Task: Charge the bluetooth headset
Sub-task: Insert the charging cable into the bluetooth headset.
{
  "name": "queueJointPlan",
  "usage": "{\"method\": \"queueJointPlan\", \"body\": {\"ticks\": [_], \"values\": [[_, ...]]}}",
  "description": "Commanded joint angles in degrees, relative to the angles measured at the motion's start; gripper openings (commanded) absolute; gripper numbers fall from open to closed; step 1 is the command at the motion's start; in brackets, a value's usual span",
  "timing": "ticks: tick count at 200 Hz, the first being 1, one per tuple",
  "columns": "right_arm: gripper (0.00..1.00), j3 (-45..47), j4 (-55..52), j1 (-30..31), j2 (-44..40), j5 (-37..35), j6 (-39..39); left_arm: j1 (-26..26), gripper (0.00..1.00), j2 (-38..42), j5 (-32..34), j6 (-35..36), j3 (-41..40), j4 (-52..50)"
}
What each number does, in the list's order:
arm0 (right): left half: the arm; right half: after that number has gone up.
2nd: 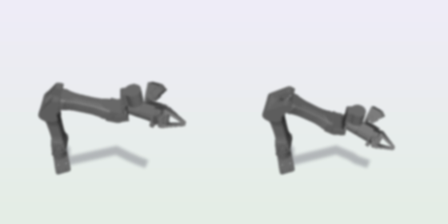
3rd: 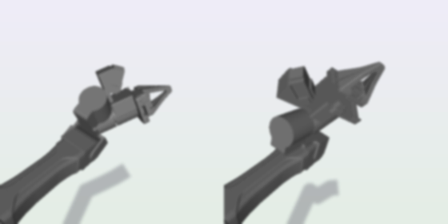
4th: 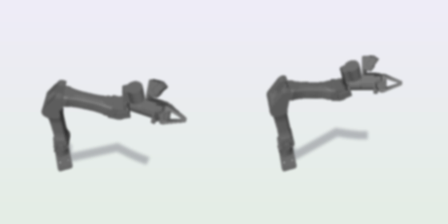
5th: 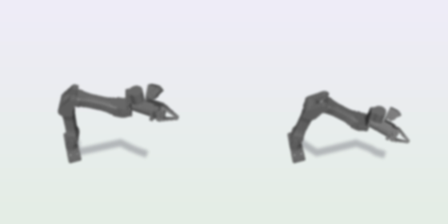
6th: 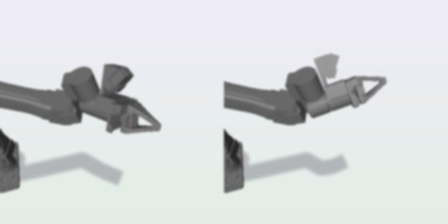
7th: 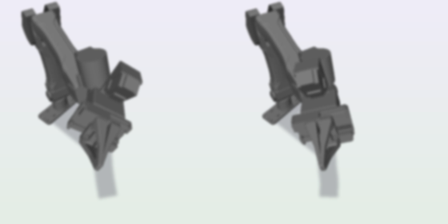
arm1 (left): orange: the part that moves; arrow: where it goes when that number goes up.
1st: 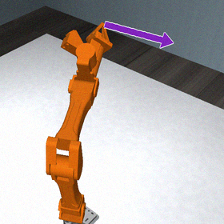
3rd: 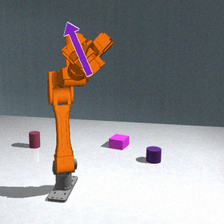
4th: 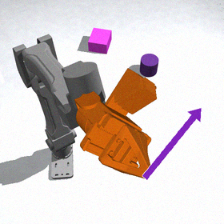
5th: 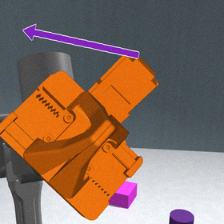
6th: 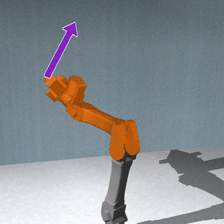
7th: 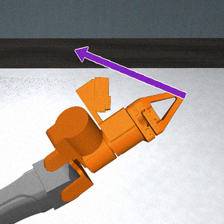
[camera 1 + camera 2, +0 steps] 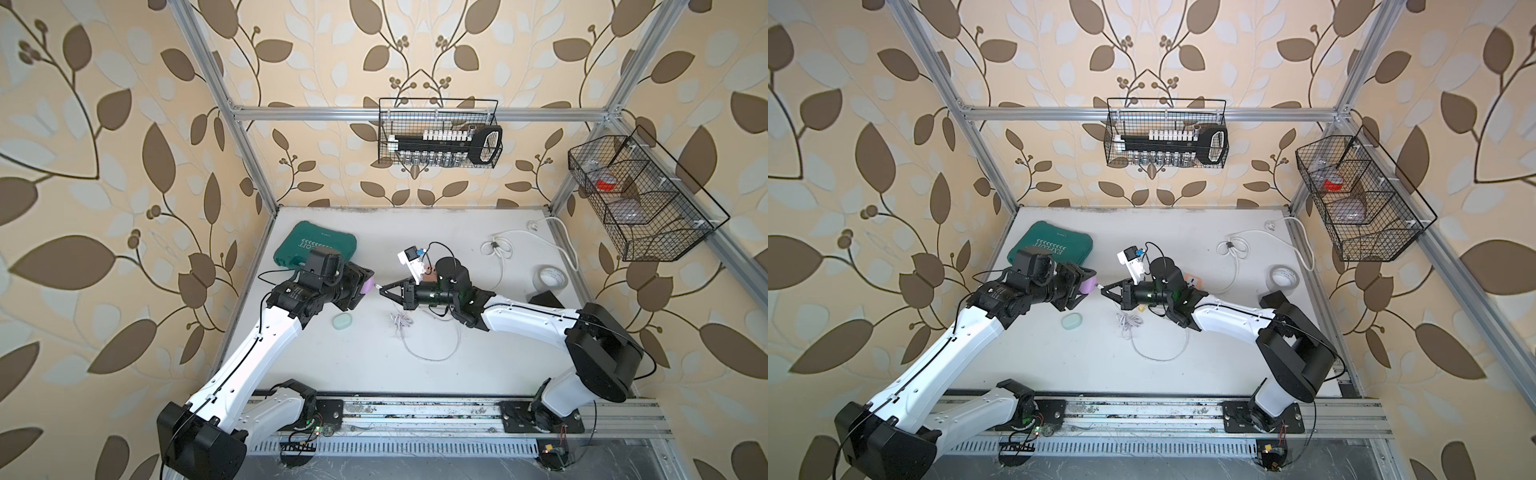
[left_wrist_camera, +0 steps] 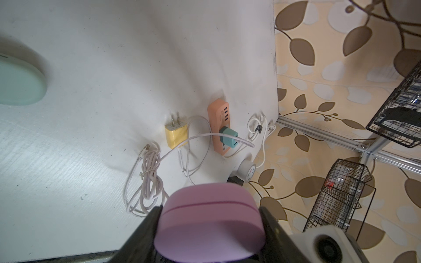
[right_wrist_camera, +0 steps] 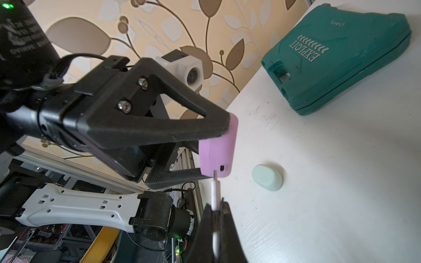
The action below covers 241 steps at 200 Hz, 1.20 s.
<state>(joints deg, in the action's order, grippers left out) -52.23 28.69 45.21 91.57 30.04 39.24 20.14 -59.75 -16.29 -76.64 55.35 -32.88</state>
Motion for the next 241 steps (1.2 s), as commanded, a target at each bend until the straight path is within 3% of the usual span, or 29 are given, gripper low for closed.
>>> {"method": "queueJointPlan", "body": {"ticks": [1,241], "values": [[0.00,0.19,1.81,0.06,1.40,1.30,0.82,-0.41,0.35,1.30,-0.23,0.62,0.72,0.53],[0.00,-2.02,-0.64,-0.56,1.42,1.59,-1.47,-0.45,0.35,0.71,-3.03,1.68,0.17,1.46]]}}
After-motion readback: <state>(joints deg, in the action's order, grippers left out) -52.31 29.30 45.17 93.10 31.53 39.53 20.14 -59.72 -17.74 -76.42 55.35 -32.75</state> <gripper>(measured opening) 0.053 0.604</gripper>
